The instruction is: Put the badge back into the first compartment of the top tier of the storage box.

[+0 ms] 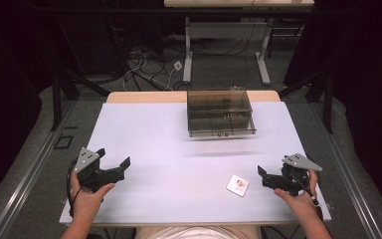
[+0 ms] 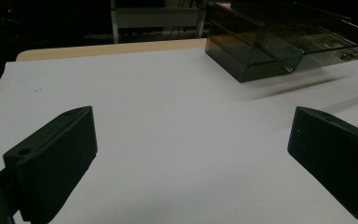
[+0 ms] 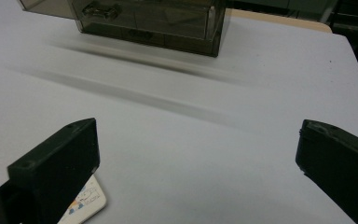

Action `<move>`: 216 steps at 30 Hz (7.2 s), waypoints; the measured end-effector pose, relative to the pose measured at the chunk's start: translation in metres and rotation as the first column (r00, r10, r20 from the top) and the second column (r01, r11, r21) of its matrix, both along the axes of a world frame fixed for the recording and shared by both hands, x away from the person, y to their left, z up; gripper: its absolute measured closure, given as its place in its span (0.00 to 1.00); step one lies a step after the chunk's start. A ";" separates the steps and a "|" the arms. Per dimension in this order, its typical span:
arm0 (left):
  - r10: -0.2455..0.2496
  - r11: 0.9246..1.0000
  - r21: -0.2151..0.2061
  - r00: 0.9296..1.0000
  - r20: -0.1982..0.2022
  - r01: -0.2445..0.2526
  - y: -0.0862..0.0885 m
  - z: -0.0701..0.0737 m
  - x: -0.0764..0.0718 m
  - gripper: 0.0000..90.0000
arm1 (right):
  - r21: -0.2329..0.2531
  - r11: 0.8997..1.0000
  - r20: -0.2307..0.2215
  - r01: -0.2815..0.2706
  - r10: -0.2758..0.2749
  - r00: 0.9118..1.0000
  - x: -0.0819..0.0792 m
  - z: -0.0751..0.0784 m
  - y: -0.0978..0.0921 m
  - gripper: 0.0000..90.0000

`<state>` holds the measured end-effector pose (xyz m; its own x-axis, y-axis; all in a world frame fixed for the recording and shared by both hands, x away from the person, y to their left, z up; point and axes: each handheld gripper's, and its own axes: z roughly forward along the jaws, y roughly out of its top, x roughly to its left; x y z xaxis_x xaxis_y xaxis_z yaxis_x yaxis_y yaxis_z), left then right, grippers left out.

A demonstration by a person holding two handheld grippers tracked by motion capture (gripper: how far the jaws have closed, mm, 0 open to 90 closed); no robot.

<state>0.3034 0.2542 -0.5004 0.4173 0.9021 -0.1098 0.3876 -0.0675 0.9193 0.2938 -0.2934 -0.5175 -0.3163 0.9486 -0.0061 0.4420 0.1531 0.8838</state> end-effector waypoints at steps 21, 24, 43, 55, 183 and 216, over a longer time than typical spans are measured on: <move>0.011 1.000 -0.021 0.999 -0.048 -0.012 0.001 -0.001 0.001 0.02 | -0.103 0.986 -0.049 -0.128 0.124 0.991 0.005 -0.001 0.013 0.08; 0.012 1.000 -0.027 0.999 -0.039 -0.013 0.001 -0.001 0.000 0.02 | -0.121 0.982 -0.048 -0.143 0.138 0.989 0.005 0.001 0.017 0.09; 0.009 1.000 -0.011 0.999 -0.044 -0.009 -0.001 -0.002 -0.004 0.02 | -0.168 0.935 -0.211 -0.313 0.277 0.938 0.016 0.007 0.036 0.16; 0.022 1.000 -0.003 0.999 -0.048 -0.022 -0.001 -0.003 -0.003 0.02 | -0.195 0.893 -0.267 -0.405 0.349 0.898 0.024 0.012 0.055 0.16; 0.006 1.000 0.006 0.998 -0.056 -0.006 -0.002 -0.004 -0.002 0.02 | -0.168 0.786 -0.554 -0.595 0.424 0.716 0.037 -0.023 0.085 0.36; 0.006 1.000 0.003 0.998 -0.059 -0.005 -0.002 -0.005 -0.002 0.02 | -0.120 0.899 -0.508 -0.422 0.310 0.804 0.039 -0.019 0.084 0.36</move>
<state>0.3013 0.2522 -0.5050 0.4053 0.9047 -0.1314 0.4412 -0.0677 0.8948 0.3329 -0.2098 -0.5363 -0.6570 0.7527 0.0418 0.6614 0.5489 0.5111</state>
